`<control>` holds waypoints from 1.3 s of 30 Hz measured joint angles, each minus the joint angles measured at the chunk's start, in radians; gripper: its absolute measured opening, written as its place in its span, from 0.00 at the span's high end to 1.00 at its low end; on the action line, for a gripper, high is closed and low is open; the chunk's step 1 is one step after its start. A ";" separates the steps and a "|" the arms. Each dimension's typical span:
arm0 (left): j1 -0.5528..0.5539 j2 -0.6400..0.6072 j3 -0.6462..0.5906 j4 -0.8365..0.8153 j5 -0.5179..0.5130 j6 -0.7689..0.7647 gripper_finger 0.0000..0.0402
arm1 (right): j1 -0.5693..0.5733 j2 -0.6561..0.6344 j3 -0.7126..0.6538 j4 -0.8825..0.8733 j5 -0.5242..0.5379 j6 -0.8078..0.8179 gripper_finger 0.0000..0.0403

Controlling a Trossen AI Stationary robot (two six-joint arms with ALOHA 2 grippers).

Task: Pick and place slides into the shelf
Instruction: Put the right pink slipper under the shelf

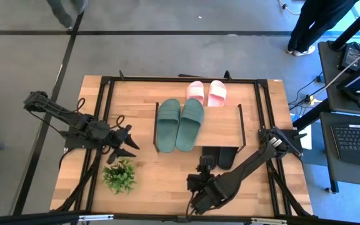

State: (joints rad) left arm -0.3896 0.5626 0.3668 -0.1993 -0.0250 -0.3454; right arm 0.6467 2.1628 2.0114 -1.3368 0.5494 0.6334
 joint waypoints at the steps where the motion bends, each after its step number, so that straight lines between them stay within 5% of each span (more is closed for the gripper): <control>1: 0.000 -0.007 0.000 0.019 0.026 -0.001 0.58 | -0.003 0.000 0.040 -0.033 0.004 -0.001 0.54; 8: 0.000 -0.054 0.000 0.091 0.096 -0.019 0.58 | -0.051 -0.006 0.349 -0.060 0.030 -0.071 0.54; 15: 0.000 -0.112 0.001 0.111 0.087 -0.013 0.58 | -0.170 -0.155 0.282 0.045 0.304 -0.145 0.54; 17: 0.001 -0.125 0.001 0.112 0.063 -0.003 0.58 | -0.226 -0.179 0.300 0.036 0.302 -0.129 0.54; 23: 0.001 -0.146 0.001 0.114 -0.147 0.080 0.58 | -0.496 -0.275 0.325 0.002 0.005 -0.158 0.54; 33: 0.001 -0.147 0.001 0.114 -0.644 0.200 0.58 | -1.123 -0.353 0.324 -0.109 -0.498 -0.558 0.54; 39: 0.018 -0.147 0.002 0.134 -0.812 0.191 0.58 | -1.403 -0.296 0.321 -0.211 -0.642 -0.799 0.54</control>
State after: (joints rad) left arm -0.3715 0.4160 0.3687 -0.0652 -0.8369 -0.1543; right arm -0.7562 1.8664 2.3322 -1.5476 -0.0924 -0.1659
